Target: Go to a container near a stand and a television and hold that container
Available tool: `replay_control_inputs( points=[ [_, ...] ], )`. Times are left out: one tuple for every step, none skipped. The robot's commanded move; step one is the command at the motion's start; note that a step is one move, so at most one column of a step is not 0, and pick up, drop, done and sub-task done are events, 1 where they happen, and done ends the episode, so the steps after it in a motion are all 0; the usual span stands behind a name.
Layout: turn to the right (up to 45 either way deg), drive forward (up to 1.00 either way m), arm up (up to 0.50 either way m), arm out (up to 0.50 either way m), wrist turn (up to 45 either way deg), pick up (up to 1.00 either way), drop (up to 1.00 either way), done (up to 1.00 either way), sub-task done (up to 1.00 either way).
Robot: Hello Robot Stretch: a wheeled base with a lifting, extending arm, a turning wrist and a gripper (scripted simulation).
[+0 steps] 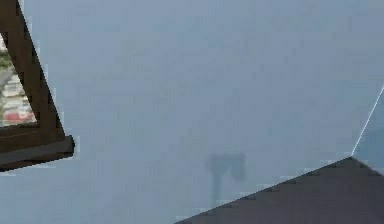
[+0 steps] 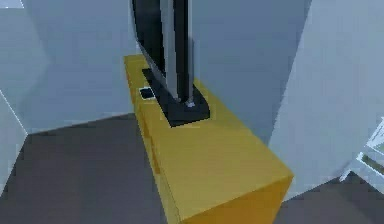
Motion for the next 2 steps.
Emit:
replay_control_inputs(
  points=[
    [45.0,0.0,0.0,0.0,0.0,0.0,0.0,0.0,0.0],
    [3.0,0.0,0.0,0.0,0.0,0.0,0.0,0.0,0.0]
  ],
)
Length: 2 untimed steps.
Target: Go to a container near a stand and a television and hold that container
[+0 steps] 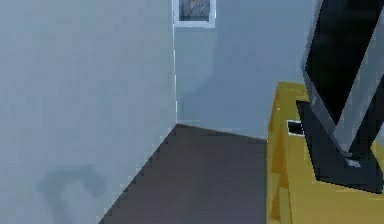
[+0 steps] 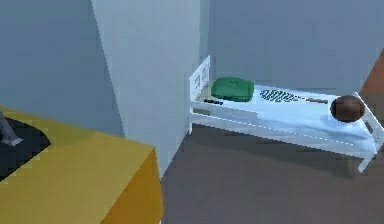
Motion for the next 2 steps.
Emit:
replay_control_inputs(
  points=[
    [0.0,0.8,0.0,0.0,0.0,0.0,0.0,0.0,0.0],
    [27.0,0.0,0.0,0.0,0.0,0.0,0.0,0.0,0.0]
  ],
)
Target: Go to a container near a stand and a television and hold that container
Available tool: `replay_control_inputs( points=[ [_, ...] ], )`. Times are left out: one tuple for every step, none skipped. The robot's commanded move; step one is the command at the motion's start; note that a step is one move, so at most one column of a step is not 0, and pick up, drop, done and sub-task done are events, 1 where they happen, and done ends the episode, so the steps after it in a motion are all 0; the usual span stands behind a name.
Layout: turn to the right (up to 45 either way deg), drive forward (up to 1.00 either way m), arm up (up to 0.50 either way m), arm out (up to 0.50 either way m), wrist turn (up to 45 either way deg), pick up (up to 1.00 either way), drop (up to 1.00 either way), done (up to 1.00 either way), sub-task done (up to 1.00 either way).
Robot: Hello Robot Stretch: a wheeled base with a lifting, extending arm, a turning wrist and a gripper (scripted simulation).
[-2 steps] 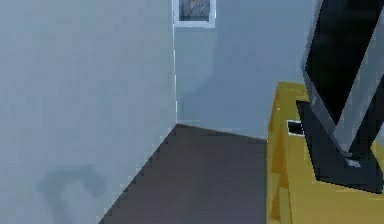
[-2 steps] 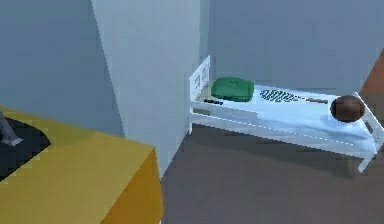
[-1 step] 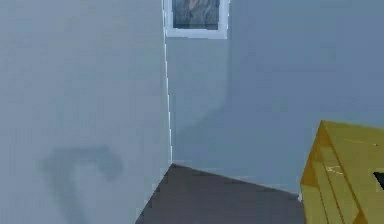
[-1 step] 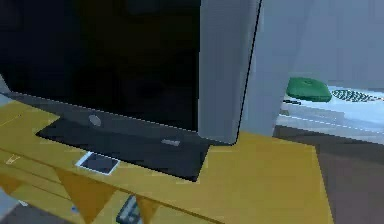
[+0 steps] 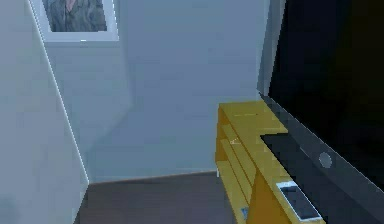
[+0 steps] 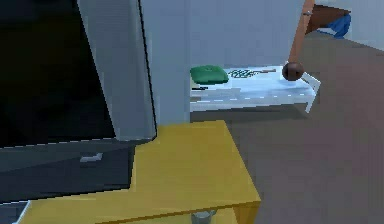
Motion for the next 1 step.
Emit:
replay_control_inputs(
  points=[
    [0.0,0.0,0.5,0.0,0.0,0.0,0.0,0.0,0.0]
  ],
)
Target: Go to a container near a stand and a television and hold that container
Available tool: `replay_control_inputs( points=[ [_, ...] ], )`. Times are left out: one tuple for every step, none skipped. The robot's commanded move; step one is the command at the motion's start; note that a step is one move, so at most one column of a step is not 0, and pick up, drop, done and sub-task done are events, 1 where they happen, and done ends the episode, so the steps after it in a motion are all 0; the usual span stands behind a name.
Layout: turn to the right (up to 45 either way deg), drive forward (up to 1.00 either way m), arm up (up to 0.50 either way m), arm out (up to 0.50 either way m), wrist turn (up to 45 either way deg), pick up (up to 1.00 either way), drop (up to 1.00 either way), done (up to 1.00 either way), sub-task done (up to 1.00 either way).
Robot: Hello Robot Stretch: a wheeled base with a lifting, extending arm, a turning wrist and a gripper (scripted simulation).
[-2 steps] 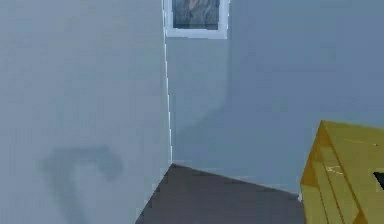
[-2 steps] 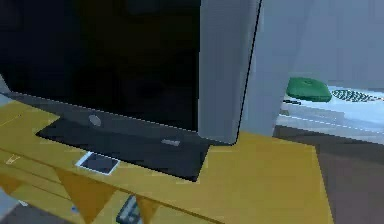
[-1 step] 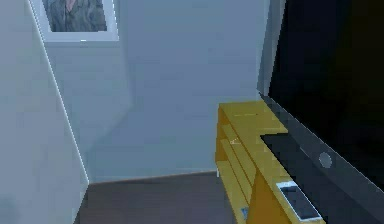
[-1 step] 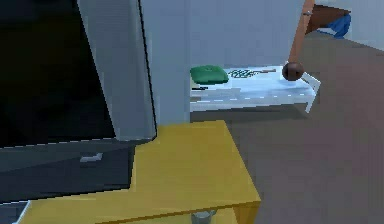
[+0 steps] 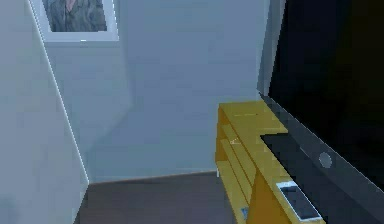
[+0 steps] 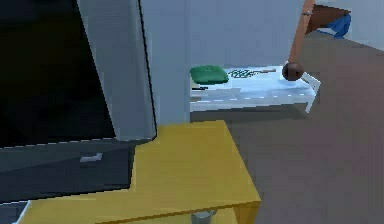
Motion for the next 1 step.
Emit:
replay_control_inputs(
  points=[
    [0.0,0.0,0.06,0.0,0.0,0.0,0.0,0.0,0.0]
  ],
)
